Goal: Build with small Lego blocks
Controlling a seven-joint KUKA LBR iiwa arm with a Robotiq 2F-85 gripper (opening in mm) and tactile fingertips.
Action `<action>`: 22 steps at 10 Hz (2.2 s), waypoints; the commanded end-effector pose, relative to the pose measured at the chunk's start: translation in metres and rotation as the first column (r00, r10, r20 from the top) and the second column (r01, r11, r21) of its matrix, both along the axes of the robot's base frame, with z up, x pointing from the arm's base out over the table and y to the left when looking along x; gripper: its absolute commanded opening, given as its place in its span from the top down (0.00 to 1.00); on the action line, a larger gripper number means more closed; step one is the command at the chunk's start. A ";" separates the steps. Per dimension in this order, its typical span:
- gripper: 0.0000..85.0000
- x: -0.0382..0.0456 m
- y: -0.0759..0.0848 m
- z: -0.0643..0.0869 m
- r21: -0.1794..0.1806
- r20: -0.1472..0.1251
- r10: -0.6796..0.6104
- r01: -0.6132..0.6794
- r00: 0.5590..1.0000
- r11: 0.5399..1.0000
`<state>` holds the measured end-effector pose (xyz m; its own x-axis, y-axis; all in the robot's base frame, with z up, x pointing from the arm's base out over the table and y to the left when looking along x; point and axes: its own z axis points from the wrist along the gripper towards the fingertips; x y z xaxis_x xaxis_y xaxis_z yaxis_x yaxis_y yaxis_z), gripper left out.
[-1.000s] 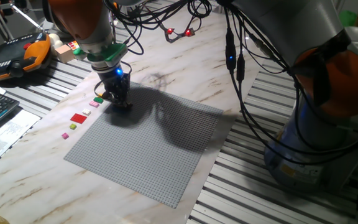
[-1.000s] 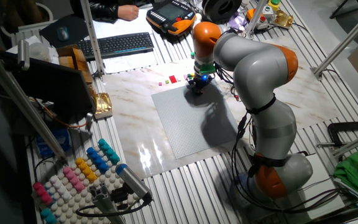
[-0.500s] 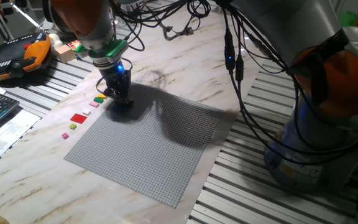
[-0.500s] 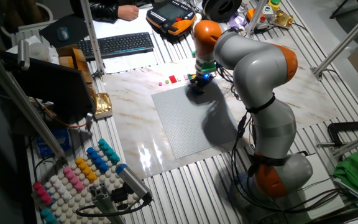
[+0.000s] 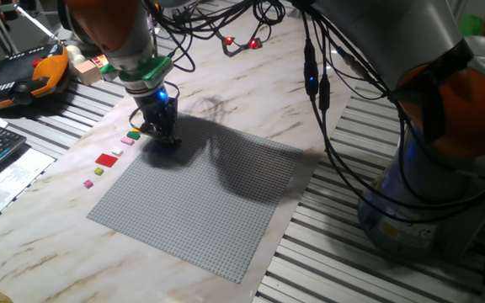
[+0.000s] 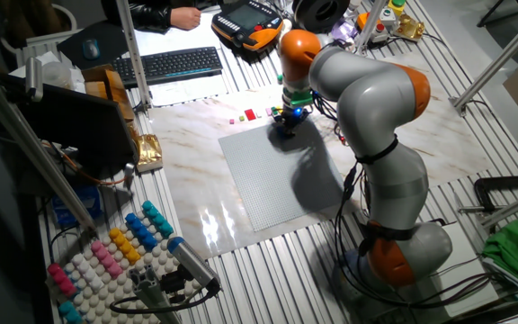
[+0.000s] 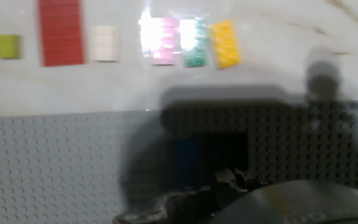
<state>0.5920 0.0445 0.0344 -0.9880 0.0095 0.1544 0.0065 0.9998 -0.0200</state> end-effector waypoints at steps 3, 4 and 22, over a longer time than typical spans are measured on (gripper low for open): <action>0.99 0.0036 -0.001 0.003 0.002 -0.004 0.012 -0.012 1.000 1.000; 0.98 0.0053 -0.003 0.006 0.003 -0.020 0.017 -0.017 1.000 1.000; 0.73 0.0122 -0.010 0.021 0.035 -0.016 0.004 -0.004 1.000 0.999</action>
